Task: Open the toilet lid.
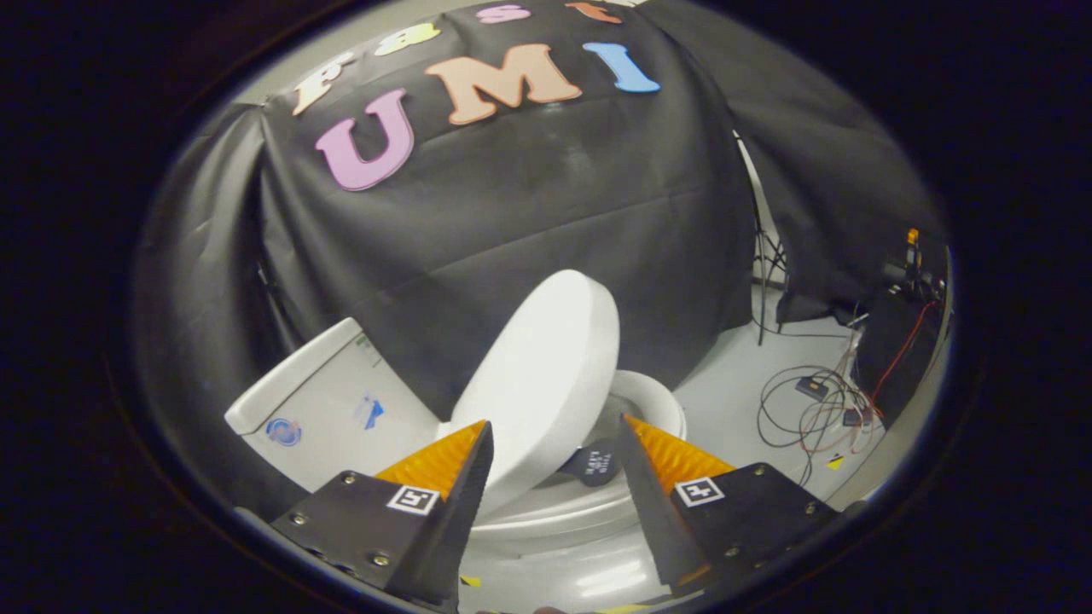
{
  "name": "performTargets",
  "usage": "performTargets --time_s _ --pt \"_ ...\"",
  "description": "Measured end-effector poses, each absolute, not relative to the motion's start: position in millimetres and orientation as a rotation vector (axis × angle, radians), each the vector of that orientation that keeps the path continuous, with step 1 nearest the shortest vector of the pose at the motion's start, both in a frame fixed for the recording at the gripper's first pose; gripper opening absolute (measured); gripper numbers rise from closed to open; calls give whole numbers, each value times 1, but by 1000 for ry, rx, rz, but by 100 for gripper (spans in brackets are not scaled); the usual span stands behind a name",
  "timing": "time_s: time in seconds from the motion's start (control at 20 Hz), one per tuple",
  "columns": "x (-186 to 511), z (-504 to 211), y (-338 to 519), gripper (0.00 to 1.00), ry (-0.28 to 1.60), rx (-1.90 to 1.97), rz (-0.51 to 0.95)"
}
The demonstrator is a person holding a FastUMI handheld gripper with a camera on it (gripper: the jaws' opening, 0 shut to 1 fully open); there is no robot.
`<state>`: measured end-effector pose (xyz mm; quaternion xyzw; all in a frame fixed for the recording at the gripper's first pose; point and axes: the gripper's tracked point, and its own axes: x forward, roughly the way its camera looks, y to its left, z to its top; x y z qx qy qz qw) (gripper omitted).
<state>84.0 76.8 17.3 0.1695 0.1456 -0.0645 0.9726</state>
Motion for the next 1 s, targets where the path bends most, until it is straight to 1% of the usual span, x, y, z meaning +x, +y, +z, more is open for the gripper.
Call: performTargets --time_s 0.1,0.15,0.2,0.25,0.35,0.45,0.55,0.7,0.85,1.0 --pt "91 2 75 85 352 447 -94" --pt "93 -4 77 79 379 548 -80" --pt "102 -12 67 64 380 613 -126" --pt "104 -20 67 49 399 665 -115" --pt "104 -24 88 18 431 803 -25" --pt "118 -32 89 19 454 831 -2" --pt "104 -19 99 1 435 824 41" --pt "108 7 121 1 376 640 85" --pt "101 39 169 2 314 418 183" --pt "94 63 219 4 261 277 236"
